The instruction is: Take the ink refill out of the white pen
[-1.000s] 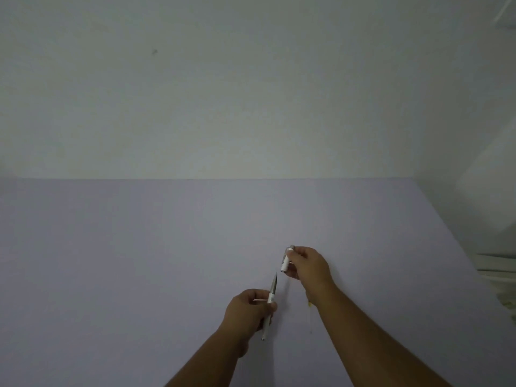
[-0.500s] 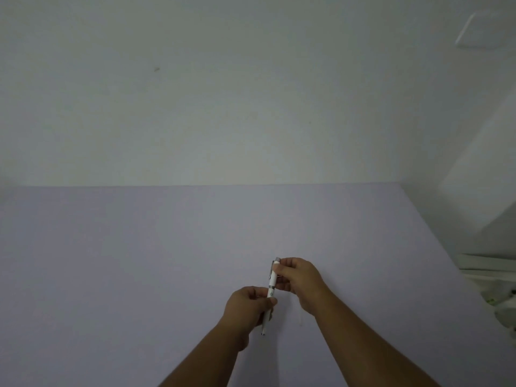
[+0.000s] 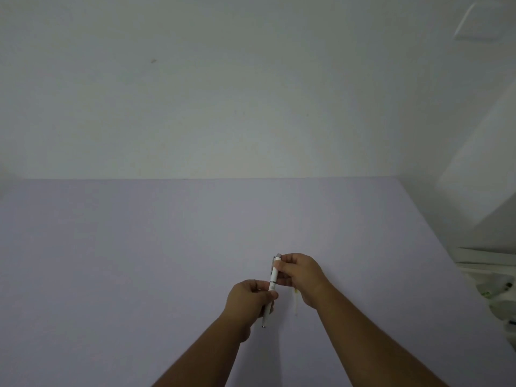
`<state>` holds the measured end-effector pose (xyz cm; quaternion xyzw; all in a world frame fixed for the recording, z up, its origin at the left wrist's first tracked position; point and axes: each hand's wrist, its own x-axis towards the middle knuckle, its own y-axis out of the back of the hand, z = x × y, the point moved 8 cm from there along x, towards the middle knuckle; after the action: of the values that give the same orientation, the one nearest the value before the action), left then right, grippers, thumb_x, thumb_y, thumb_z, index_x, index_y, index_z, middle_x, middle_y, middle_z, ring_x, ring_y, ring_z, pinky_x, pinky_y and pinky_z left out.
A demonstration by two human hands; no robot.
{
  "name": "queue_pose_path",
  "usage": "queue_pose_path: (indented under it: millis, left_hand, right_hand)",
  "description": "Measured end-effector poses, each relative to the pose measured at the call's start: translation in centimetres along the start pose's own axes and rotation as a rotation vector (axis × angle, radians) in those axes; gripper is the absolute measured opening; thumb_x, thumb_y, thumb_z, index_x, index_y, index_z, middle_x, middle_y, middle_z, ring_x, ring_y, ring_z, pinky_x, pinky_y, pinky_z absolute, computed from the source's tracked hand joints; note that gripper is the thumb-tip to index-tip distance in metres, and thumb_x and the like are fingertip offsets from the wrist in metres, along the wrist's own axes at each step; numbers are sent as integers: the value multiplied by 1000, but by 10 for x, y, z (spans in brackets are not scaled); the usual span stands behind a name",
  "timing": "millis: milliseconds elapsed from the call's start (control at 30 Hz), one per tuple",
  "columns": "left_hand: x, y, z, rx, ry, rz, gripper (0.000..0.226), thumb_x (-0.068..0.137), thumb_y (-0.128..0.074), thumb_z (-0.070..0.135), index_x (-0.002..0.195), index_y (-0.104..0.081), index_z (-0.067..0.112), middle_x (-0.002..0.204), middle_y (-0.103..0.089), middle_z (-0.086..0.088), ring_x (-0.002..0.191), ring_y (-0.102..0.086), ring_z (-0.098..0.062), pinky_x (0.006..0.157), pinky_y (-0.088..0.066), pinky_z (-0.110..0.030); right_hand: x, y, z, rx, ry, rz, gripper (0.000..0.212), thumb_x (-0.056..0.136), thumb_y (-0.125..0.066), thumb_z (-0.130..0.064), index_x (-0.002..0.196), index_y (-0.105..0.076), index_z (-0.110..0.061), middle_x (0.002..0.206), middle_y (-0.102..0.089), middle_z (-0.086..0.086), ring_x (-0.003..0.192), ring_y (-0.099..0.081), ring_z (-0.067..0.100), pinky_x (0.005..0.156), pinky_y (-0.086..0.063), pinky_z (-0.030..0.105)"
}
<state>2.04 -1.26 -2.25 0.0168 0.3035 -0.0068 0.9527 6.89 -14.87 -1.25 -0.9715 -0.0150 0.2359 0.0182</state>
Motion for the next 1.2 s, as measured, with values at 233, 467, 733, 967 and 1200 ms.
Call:
queue_pose_path:
  millis: [233,467,733,967,1200]
  left_hand:
    - [12,2,-10,-6,31,67,6,84,-66,5,89,-69,6,69,-65,-9,60,-60,-20,67,-58,-32]
    - [35,3,-26,102,59,221,13,84,-68,19,95,-70,13,87,-68,-3,77,-61,-18,65,-52,-26]
    - [43,-3,-33,278,53,298,17,79,-71,18,95,-66,17,84,-64,4,72,-60,-10,52,-40,-12]
    - [45,-4,-38,323,47,293,12,78,-72,17,86,-64,20,78,-64,7,65,-57,-2,49,-37,-12]
    - [47,-6,-39,349,29,288,13,77,-71,18,88,-64,20,69,-57,16,65,-54,-2,53,-38,-12]
  right_hand:
    - [9,20,8,-156,4,180,21,89,-58,-21,102,-66,-6,93,-70,10,72,-67,19,75,-58,32]
    - [15,41,37,-844,-59,323,22,91,-51,-21,99,-63,-5,102,-70,15,94,-66,29,71,-49,29]
    - [12,29,70,-876,-97,287,17,87,-50,-13,102,-56,-8,109,-65,14,100,-63,29,83,-52,35]
    - [9,25,75,-878,-100,277,19,86,-46,-9,102,-58,-10,108,-65,13,98,-63,30,81,-52,36]
    - [5,25,75,-859,-95,272,20,85,-48,-10,101,-60,-11,107,-66,13,97,-63,29,81,-52,35]
